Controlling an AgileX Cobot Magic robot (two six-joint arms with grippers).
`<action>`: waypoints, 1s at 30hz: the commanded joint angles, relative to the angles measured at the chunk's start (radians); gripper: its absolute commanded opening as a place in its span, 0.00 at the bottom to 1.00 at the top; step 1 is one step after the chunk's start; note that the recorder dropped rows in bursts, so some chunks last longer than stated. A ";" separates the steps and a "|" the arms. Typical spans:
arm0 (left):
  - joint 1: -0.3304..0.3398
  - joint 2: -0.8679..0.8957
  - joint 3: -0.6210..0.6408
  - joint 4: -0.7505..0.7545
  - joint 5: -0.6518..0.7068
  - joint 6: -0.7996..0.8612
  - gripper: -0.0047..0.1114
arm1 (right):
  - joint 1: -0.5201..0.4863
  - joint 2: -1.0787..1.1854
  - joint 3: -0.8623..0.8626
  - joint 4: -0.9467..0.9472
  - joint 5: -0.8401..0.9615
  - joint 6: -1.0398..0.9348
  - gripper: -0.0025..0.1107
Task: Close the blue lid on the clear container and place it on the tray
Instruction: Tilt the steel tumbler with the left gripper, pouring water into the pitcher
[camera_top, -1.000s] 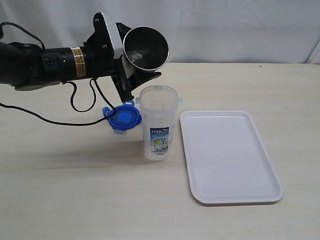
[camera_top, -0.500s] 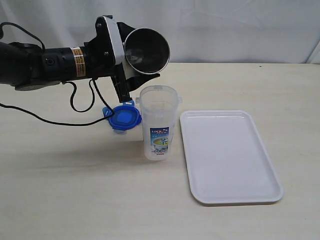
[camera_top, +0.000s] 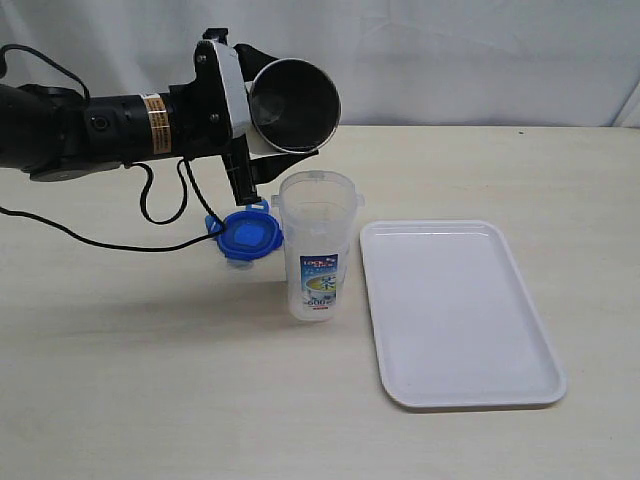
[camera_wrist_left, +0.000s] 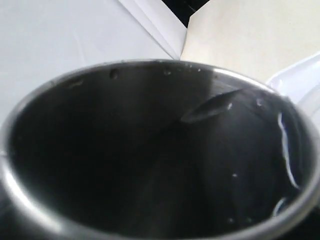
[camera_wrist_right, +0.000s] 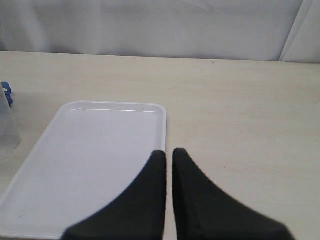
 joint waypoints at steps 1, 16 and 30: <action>-0.003 -0.018 -0.015 -0.039 -0.058 0.041 0.04 | -0.004 -0.004 0.003 -0.002 -0.002 -0.003 0.06; -0.003 -0.018 -0.015 -0.039 -0.058 0.098 0.04 | -0.004 -0.004 0.003 -0.002 -0.002 -0.003 0.06; -0.003 -0.018 -0.015 -0.039 -0.058 0.124 0.04 | -0.004 -0.004 0.003 -0.002 -0.002 -0.003 0.06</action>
